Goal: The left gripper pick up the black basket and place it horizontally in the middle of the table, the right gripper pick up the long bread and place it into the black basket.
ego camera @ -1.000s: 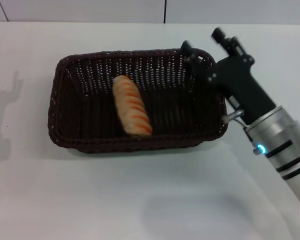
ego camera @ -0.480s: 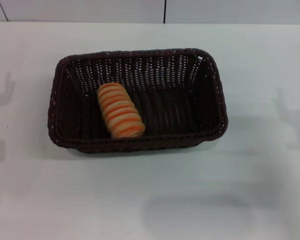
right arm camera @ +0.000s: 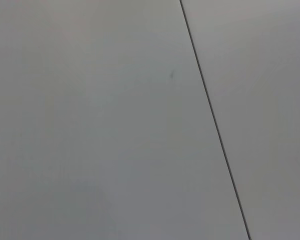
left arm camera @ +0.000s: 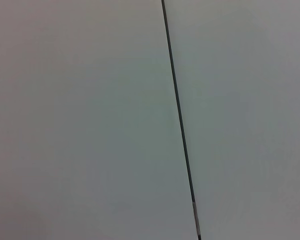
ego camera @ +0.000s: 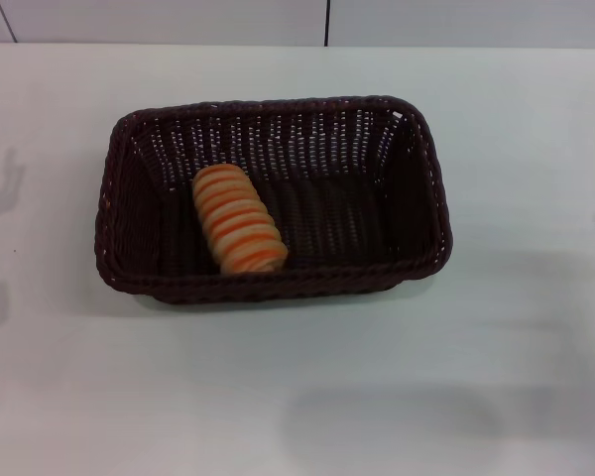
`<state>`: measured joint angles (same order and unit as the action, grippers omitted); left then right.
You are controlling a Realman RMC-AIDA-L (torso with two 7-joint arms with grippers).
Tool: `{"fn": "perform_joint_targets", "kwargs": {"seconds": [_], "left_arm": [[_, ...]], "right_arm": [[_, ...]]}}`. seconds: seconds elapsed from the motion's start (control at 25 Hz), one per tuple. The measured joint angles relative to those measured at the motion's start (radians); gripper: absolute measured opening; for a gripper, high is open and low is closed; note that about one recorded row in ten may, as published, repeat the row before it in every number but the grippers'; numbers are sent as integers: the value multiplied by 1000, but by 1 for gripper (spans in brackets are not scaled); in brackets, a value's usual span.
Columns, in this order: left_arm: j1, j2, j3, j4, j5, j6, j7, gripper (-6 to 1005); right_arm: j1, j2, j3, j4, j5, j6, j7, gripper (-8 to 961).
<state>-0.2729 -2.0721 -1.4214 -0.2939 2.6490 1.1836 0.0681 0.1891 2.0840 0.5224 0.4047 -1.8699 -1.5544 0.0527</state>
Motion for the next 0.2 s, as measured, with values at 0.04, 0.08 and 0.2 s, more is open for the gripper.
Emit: {"fn": "perform_joint_targets", "kwargs": {"seconds": [0.04,0.08,0.2], "left_arm": [[1,0,0,1,0,1,0,793],[2,0,2,4,0,3,0,793],[4,0,6,12,0,7,-2,793]], "right_arm": [[0,0,0,-3,0,0,0,822],[0,0,0,-5,0,0,-1,823],[-1,0,-2,-10,0,-1,-2,823]]}}
